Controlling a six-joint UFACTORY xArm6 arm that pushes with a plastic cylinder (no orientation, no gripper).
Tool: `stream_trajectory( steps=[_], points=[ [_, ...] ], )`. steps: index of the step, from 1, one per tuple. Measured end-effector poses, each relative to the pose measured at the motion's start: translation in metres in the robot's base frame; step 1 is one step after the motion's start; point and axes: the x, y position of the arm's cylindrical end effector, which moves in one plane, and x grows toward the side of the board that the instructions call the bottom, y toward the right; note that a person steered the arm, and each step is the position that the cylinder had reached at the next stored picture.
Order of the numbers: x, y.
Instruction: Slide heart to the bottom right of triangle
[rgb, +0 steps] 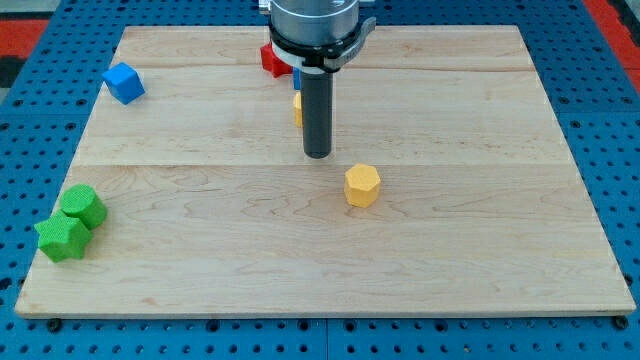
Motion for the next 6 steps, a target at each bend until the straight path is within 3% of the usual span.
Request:
stream_trajectory(
  steps=[1, 2, 3, 4, 6],
  points=[
    [-0.039, 0.013],
    [-0.021, -0.001],
    [-0.005, -0.076],
    [-0.036, -0.053],
    [-0.073, 0.067]
  ],
)
